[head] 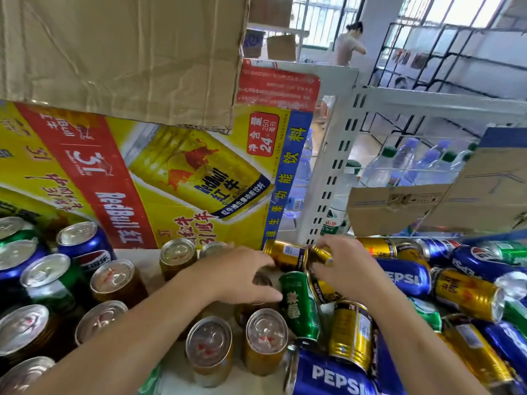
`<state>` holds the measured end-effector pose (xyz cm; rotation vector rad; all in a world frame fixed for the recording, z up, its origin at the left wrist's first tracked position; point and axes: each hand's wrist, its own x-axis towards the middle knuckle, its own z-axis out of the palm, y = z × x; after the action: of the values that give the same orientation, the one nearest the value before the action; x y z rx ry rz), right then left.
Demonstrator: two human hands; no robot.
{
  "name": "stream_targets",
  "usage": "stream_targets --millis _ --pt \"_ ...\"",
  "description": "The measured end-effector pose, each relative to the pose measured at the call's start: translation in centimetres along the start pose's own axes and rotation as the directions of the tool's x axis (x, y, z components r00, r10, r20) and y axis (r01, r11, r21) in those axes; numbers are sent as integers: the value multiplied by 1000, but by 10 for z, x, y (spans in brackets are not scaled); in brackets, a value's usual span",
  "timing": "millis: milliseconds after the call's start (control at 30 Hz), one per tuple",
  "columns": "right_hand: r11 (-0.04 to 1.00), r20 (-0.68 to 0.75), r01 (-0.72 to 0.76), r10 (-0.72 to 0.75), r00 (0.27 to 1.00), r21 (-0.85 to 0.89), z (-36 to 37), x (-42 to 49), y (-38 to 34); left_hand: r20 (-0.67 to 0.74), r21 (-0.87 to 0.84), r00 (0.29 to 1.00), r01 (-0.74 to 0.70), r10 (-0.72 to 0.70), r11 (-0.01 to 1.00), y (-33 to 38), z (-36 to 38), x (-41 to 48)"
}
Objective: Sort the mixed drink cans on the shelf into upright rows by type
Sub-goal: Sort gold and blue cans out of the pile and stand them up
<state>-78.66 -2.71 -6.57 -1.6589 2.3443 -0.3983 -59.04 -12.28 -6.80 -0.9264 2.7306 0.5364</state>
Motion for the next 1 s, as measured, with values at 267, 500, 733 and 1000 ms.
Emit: stream_targets --millis 267,500,733,1000 --pt "991 222 -130 130 966 -17 -5 -10 47 98 23 993 57 -59 998 20 -3 7" --pt "976 59 -116 107 993 186 3 -11 52 167 126 972 142 -163 982 12 -11 1" --pt "996 61 37 -42 997 79 13 -9 37 94 111 993 65 -76 992 40 -9 9" --pt "984 110 96 -113 987 149 2 0 52 304 299 953 -100 5 949 86 13 39"
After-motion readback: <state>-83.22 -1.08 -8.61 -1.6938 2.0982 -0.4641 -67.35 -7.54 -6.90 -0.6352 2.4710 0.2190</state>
